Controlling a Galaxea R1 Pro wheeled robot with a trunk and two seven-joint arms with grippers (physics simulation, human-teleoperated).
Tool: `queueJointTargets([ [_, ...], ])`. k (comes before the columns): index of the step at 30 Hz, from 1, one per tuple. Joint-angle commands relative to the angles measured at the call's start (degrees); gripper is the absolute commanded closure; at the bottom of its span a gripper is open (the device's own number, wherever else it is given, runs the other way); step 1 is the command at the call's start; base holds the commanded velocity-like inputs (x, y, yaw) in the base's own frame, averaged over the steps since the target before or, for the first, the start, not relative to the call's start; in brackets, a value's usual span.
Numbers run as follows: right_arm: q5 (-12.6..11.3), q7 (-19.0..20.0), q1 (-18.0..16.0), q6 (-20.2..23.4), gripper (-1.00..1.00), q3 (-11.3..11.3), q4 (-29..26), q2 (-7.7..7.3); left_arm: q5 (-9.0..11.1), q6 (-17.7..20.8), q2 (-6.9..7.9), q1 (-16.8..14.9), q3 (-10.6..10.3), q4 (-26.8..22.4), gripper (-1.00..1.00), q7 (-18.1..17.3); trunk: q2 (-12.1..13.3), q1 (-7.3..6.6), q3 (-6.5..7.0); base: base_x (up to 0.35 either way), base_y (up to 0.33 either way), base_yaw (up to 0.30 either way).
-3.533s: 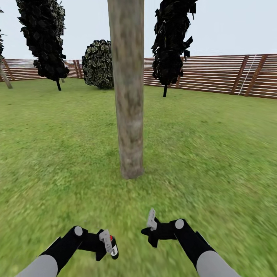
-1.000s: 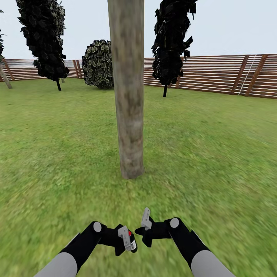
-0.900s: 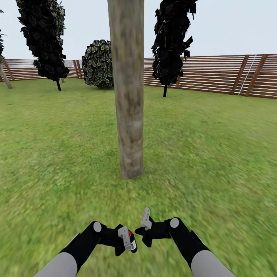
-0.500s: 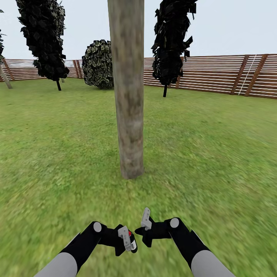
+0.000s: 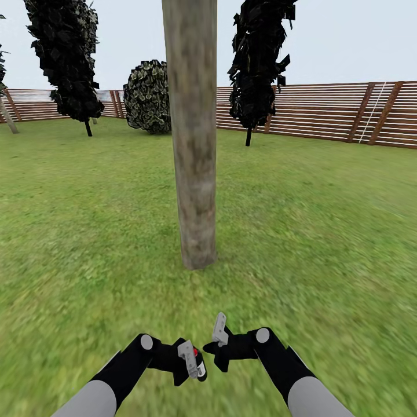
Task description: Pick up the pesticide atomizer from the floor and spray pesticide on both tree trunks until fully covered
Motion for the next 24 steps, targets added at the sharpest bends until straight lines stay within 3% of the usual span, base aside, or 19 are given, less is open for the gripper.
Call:
queueJointTargets([
  [1,0.60,0.04,-0.02,-0.49,1.00,-0.07,-0.07,0.02,-0.52,-0.44,-0.03,-0.02,0.07,0.02,1.00,-0.12,-0.02,-0.01,-0.05,0.000,0.000,0.000],
  [18,0.57,0.04,-0.02,-0.49,1.00,-0.07,-0.08,0.02,-0.36,-0.66,-0.12,-0.02,0.20,0.40,1.00,-0.10,-0.02,-0.01,-0.05,0.000,0.000,0.000],
  [24,0.57,0.04,-0.02,-0.49,1.00,-0.07,-0.16,0.10,-0.35,-0.85,-0.77,-0.02,0.23,0.47,1.00,-0.10,-0.02,-0.01,-0.05,0.000,0.000,0.000],
])
